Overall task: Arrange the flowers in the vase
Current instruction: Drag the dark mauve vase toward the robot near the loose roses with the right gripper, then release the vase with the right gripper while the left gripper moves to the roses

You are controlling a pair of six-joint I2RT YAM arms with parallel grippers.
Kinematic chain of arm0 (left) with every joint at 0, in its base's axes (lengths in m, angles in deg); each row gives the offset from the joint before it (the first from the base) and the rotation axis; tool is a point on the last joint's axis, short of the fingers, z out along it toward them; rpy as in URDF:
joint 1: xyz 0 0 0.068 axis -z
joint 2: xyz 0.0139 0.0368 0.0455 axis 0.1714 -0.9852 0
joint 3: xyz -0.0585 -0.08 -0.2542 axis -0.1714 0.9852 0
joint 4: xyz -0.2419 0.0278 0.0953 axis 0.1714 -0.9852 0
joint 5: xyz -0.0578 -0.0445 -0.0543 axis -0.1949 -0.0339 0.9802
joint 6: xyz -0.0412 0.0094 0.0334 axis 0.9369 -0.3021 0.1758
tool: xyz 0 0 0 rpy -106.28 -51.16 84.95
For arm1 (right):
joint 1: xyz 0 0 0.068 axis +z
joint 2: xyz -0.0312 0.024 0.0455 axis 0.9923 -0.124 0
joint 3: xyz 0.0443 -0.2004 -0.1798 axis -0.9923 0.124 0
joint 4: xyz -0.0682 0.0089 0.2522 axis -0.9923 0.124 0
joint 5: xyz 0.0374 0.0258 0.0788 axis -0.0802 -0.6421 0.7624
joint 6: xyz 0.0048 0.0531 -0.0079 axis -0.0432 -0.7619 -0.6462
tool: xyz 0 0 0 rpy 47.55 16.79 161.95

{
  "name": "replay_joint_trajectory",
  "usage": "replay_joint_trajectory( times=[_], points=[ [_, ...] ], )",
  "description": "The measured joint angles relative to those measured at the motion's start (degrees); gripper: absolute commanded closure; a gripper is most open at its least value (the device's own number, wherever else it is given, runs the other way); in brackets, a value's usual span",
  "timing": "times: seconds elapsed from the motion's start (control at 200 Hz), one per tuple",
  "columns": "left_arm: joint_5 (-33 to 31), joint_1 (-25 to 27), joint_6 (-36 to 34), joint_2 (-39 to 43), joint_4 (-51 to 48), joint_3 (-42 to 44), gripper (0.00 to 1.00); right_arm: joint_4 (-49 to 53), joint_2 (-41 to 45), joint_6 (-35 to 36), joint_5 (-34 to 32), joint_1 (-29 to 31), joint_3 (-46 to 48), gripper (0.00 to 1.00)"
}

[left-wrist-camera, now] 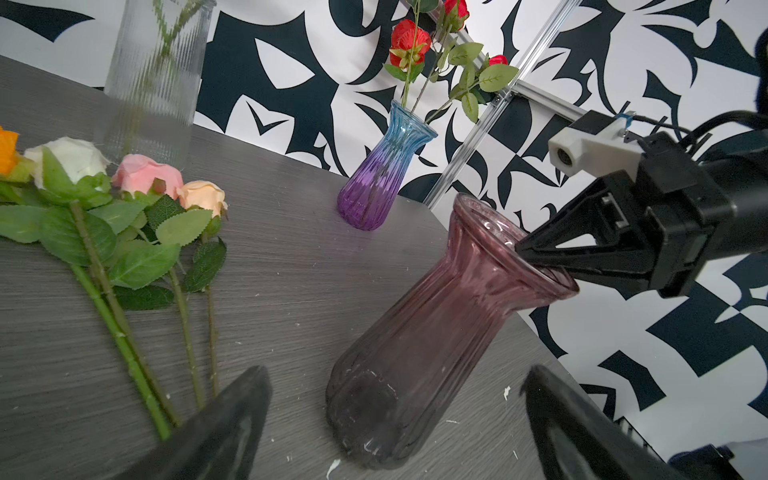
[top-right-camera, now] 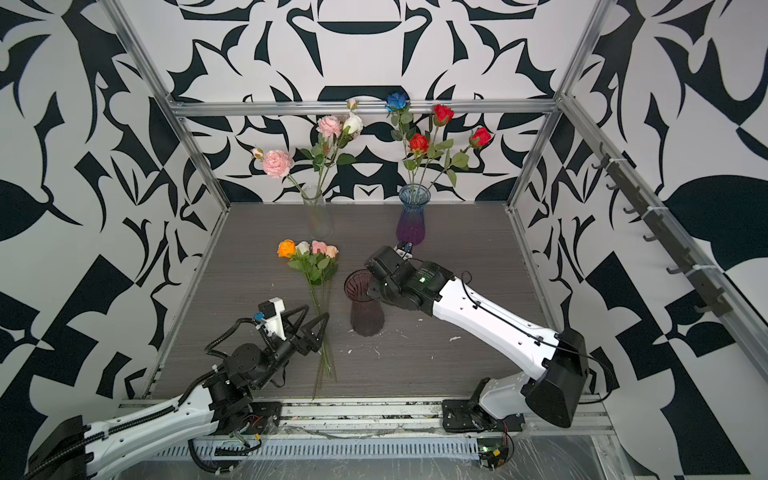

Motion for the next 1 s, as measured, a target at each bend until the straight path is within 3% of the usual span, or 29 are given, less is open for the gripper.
replay_joint_trajectory(
  times=[0.575,0.915,1.0],
  points=[
    [-0.2,0.0,0.2,-0.2,0.0,0.0,0.01,2.8,0.0,-4.0,0.2,0.1,-1.0,1.00],
    [-0.3,0.0,0.2,-0.4,0.0,0.0,0.01,1.3,0.1,-4.9,1.2,0.1,-3.2,0.55],
    [-0.3,0.0,0.2,-0.4,0.0,0.0,0.01,1.0,0.2,-4.6,0.9,0.1,-4.4,0.51]
  ],
)
